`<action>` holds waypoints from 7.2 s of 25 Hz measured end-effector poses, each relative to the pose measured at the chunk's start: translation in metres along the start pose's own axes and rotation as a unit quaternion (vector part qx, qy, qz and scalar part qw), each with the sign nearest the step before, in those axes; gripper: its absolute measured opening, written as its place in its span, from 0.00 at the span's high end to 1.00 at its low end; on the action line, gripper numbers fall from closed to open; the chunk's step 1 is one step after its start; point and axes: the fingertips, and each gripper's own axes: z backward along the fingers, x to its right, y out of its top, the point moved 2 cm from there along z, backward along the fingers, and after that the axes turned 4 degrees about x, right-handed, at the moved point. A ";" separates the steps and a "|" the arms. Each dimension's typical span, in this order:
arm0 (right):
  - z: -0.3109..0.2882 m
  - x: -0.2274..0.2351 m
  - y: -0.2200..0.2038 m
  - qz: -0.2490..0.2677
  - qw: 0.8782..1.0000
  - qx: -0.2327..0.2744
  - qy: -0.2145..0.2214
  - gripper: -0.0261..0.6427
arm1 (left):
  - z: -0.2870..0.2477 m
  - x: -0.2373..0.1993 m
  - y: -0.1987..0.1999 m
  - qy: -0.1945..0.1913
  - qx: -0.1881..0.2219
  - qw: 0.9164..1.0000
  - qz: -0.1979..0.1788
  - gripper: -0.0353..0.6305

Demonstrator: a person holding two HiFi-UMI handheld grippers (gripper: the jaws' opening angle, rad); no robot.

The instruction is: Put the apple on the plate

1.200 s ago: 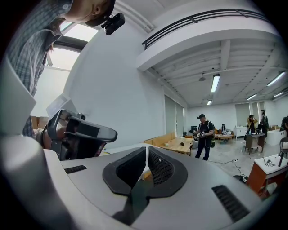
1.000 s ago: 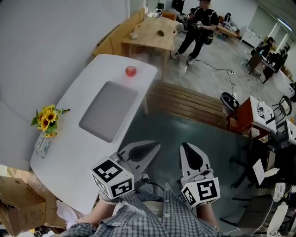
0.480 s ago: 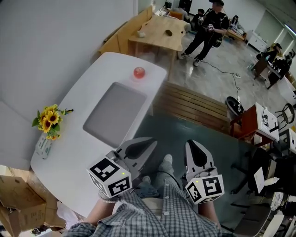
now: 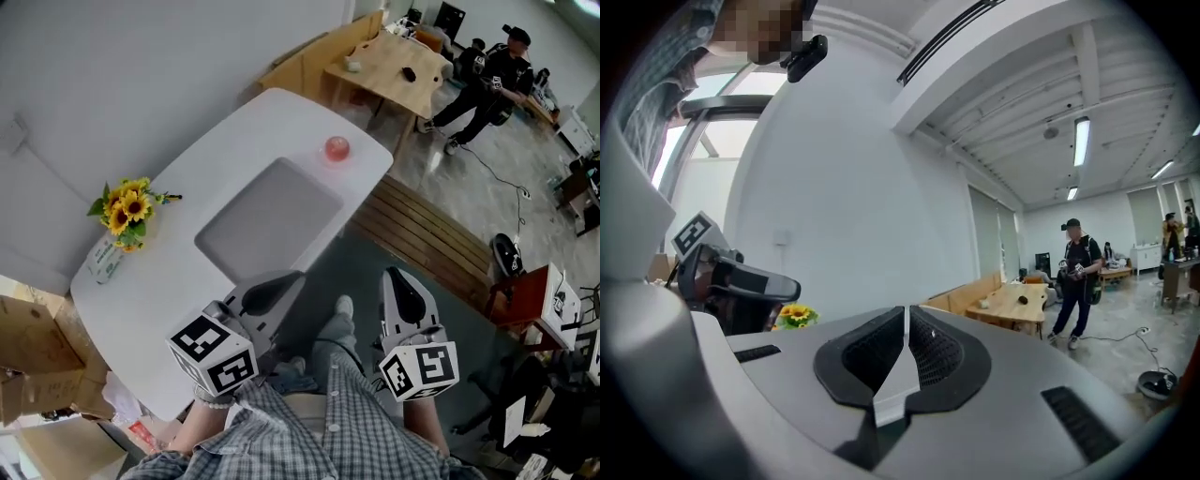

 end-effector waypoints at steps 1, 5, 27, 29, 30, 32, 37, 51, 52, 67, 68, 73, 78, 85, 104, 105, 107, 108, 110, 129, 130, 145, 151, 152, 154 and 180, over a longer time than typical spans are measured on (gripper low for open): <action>-0.010 0.000 0.001 0.001 1.000 0.001 0.010 0.92 | -0.003 -0.006 0.002 0.008 0.002 1.000 0.004 0.93; -0.045 0.012 -0.001 -0.004 0.999 -0.007 0.035 0.92 | -0.026 -0.024 0.010 0.030 0.003 1.000 -0.002 0.93; -0.210 0.142 0.009 0.009 0.983 -0.057 0.173 0.92 | -0.187 -0.084 0.053 0.166 0.057 0.984 0.039 0.93; -0.220 0.150 0.007 0.010 0.981 -0.057 0.186 0.92 | -0.197 -0.087 0.055 0.178 0.065 0.981 0.040 0.93; -0.225 0.153 0.006 0.009 0.980 -0.058 0.191 0.92 | -0.201 -0.088 0.055 0.183 0.068 0.980 0.041 0.93; -0.232 0.159 0.004 0.008 0.978 -0.059 0.198 0.92 | -0.207 -0.091 0.055 0.192 0.070 0.978 0.041 0.93; -0.241 0.169 -0.004 0.001 0.978 -0.066 0.198 0.92 | -0.223 -0.093 0.057 0.192 0.062 0.979 0.035 0.93; -0.255 0.174 0.003 0.004 0.986 -0.057 0.156 0.92 | -0.232 -0.108 0.077 0.162 0.044 0.986 0.004 0.93; -0.257 0.172 0.003 0.008 0.986 -0.057 0.154 0.92 | -0.228 -0.111 0.077 0.164 0.045 0.985 0.007 0.93; -0.282 0.150 -0.049 0.055 0.981 -0.133 0.131 0.92 | -0.175 -0.161 0.068 0.189 0.057 0.979 0.056 0.93; -0.284 0.153 -0.052 0.056 0.980 -0.138 0.129 0.92 | -0.176 -0.164 0.066 0.189 0.057 0.978 0.065 0.93; -0.302 0.171 -0.068 0.068 0.975 -0.167 0.131 0.92 | -0.182 -0.175 0.061 0.185 0.078 0.971 0.133 0.93; -0.334 0.186 -0.083 0.075 0.965 -0.195 0.157 0.92 | -0.195 -0.204 0.051 0.220 0.079 0.958 0.165 0.93; -0.382 0.194 -0.110 0.079 0.943 -0.239 0.218 0.92 | -0.242 -0.240 0.031 0.266 0.061 0.942 0.195 0.93; -0.455 0.221 -0.198 0.087 0.879 -0.363 0.298 0.91 | -0.300 -0.338 -0.045 0.441 -0.067 0.866 0.225 0.93; -0.456 0.223 -0.201 0.084 0.874 -0.371 0.302 0.91 | -0.301 -0.340 -0.049 0.449 -0.076 0.861 0.226 0.93; -0.458 0.224 -0.208 0.074 0.864 -0.388 0.313 0.91 | -0.303 -0.343 -0.058 0.463 -0.094 0.851 0.230 0.93; -0.459 0.224 -0.211 0.069 0.859 -0.396 0.317 0.91 | -0.304 -0.345 -0.063 0.470 -0.104 0.846 0.230 0.93; -0.462 0.225 -0.217 0.062 0.853 -0.406 0.323 0.91 | -0.305 -0.348 -0.072 0.486 -0.126 0.835 0.224 0.93; -0.461 0.213 -0.242 0.017 0.806 -0.466 0.365 0.86 | -0.308 -0.359 -0.119 0.519 -0.212 0.773 0.298 0.80; -0.462 0.213 -0.242 0.016 0.804 -0.467 0.366 0.86 | -0.309 -0.360 -0.120 0.522 -0.218 0.769 0.298 0.80; -0.450 0.213 -0.247 0.002 0.784 -0.493 0.377 0.86 | -0.314 -0.363 -0.128 0.519 -0.209 0.749 0.356 0.80; -0.451 0.213 -0.249 -0.028 0.781 -0.507 0.364 0.86 | -0.314 -0.363 -0.128 0.515 -0.196 0.747 0.372 0.81; -0.451 0.214 -0.249 -0.032 0.782 -0.507 0.361 0.86 | -0.313 -0.363 -0.128 0.513 -0.189 0.747 0.379 0.82; -0.451 0.214 -0.249 -0.036 0.783 -0.508 0.357 0.86 | -0.312 -0.364 -0.128 0.508 -0.179 0.746 0.391 0.82; -0.460 0.224 -0.226 -0.054 0.804 -0.528 0.267 0.87 | -0.321 -0.349 -0.114 0.396 -0.129 0.769 0.485 0.87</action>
